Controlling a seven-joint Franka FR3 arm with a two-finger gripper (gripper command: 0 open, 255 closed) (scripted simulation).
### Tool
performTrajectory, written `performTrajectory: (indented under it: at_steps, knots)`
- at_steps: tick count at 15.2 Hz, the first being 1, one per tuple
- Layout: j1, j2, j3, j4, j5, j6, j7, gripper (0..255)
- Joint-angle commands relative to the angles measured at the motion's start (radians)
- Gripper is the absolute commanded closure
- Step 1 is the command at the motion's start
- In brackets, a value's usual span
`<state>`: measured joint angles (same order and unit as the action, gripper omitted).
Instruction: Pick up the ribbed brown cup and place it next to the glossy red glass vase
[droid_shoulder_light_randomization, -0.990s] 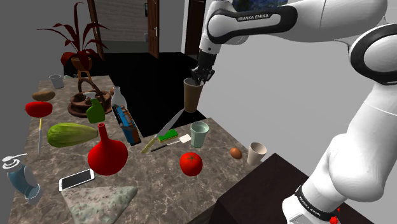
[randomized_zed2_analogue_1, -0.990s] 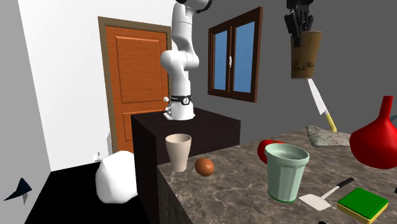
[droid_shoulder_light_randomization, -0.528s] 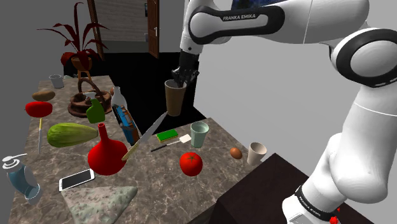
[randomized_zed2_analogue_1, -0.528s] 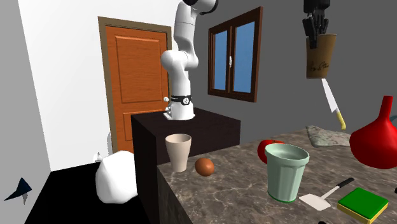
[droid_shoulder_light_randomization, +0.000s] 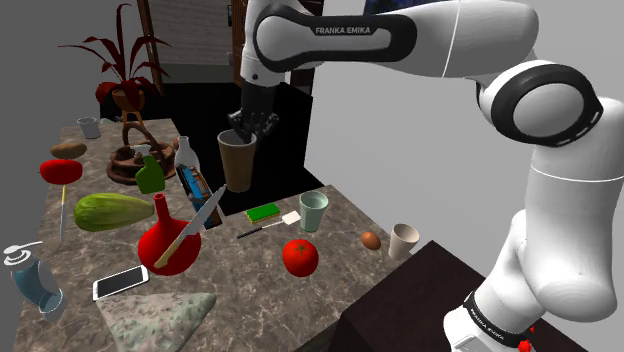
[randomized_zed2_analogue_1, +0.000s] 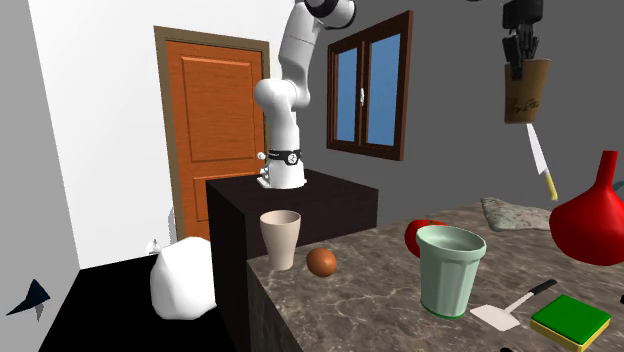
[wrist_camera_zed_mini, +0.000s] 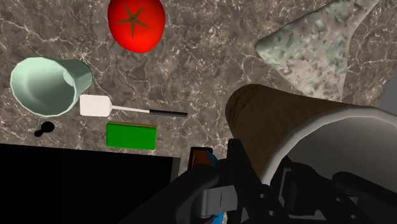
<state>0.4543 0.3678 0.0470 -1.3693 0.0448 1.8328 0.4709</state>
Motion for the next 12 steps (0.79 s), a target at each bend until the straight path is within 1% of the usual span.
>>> performTrajectory:
  at_steps: [1,4,6,7,8,12]
  knots:
    - [0.026,0.061,0.009,0.095,-0.01,-0.031,0.038,255]
    - [0.07,0.168,0.019,0.261,-0.026,-0.088,0.091,255]
    - [0.101,0.259,0.023,0.409,-0.037,-0.143,0.124,255]
    - [0.118,0.317,0.025,0.505,-0.043,-0.181,0.139,255]
    - [0.127,0.349,0.024,0.56,-0.045,-0.203,0.146,255]
    - [0.123,0.314,0.025,0.445,-0.043,-0.124,0.144,255]
